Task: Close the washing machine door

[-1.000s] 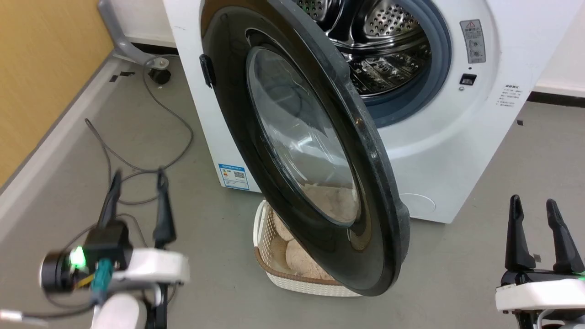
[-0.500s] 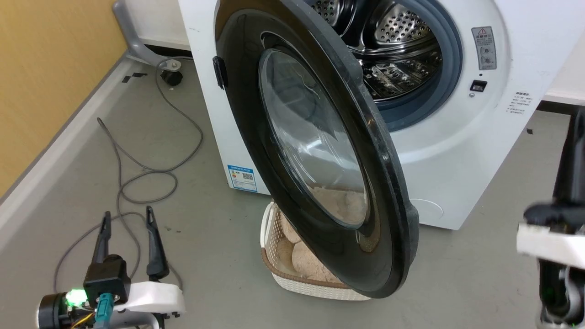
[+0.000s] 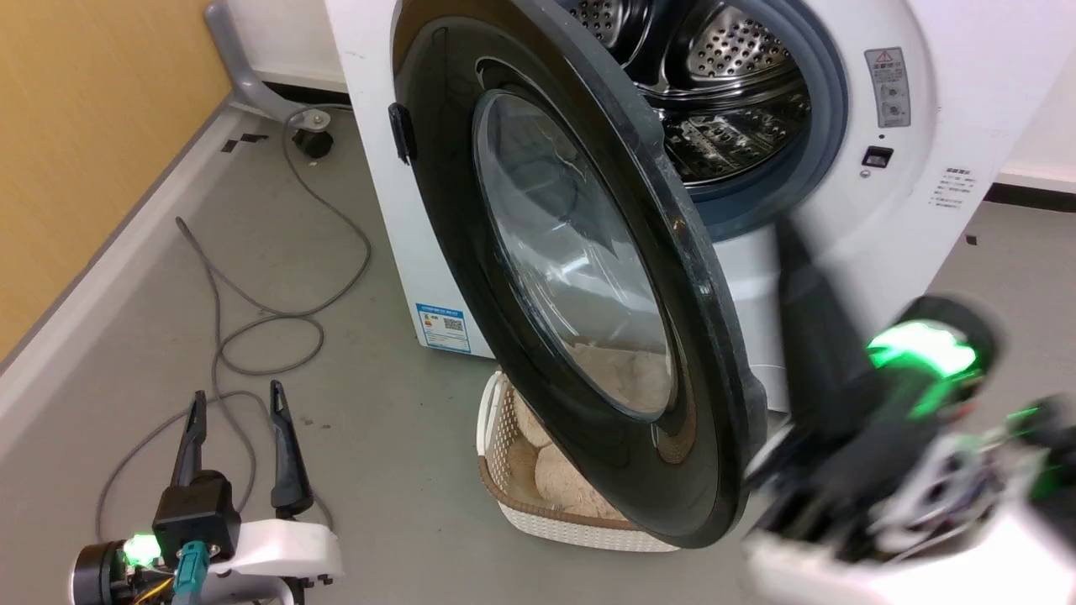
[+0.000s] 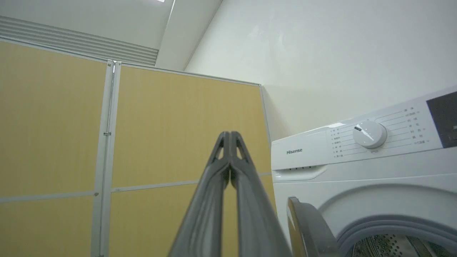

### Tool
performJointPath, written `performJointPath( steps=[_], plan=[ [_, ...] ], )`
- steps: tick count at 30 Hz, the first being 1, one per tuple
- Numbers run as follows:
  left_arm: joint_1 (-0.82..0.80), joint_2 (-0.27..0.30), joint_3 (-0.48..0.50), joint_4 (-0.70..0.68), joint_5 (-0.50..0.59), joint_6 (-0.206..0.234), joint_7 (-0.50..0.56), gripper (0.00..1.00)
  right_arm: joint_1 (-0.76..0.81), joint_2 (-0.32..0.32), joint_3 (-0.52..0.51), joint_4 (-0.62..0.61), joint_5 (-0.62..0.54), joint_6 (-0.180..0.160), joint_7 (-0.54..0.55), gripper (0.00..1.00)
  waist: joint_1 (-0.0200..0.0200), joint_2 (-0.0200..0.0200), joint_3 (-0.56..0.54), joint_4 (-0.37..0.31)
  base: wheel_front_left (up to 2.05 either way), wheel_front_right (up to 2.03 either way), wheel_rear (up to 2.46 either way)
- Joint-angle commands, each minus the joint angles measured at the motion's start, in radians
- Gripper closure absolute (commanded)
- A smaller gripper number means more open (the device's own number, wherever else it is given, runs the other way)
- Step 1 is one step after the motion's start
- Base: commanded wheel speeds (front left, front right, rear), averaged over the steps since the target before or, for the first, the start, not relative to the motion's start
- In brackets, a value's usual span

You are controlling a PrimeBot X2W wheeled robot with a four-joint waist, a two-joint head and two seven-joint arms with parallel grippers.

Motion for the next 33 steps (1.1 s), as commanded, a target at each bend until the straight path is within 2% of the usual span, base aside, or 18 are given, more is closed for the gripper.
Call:
performJointPath(
  steps=[1, 7, 13, 14, 22, 33],
  plan=[
    [0.019, -0.003, 0.007, -0.003, 0.01, -0.006, -0.004, 0.0, 0.003, -0.032, 0.046, 0.012, -0.015, 0.001, -0.004, 1.0, 0.0, 0.0, -0.001, -0.002, 0.0, 0.0, 0.0],
    [0.02, -0.014, 0.021, -0.006, 0.029, -0.018, -0.004, 0.0, 0.029, -0.115, 0.225, 0.08, -0.09, 0.001, -0.004, 1.0, 0.0, 0.0, -0.002, -0.007, 0.0, 0.0, 0.0],
    [0.017, -0.025, 0.025, -0.01, 0.044, -0.026, -0.004, 0.0, 0.082, -0.145, 0.313, 0.188, -0.12, 0.001, -0.004, 1.0, 0.0, 0.0, 0.006, -0.013, 0.0, 0.0, 0.0],
    [0.013, -0.031, 0.023, -0.013, 0.051, -0.03, -0.004, 0.0, 0.113, -0.15, 0.317, 0.247, -0.122, 0.001, -0.004, 1.0, 0.0, 0.0, 0.012, -0.014, 0.0, 0.0, 0.0],
    [0.002, -0.044, 0.005, -0.018, 0.067, -0.041, -0.004, 0.0, 0.178, -0.146, 0.237, 0.369, -0.143, 0.001, -0.004, 1.0, 0.0, 0.0, 0.035, -0.028, 0.0, 0.0, 0.0],
    [-0.025, -0.054, -0.012, -0.025, 0.071, -0.057, -0.004, 0.0, 0.19, -0.14, 0.089, 0.444, -0.182, 0.001, -0.004, 1.0, 0.0, 0.0, 0.071, -0.05, 0.0, 0.0, 0.0]
  ],
)
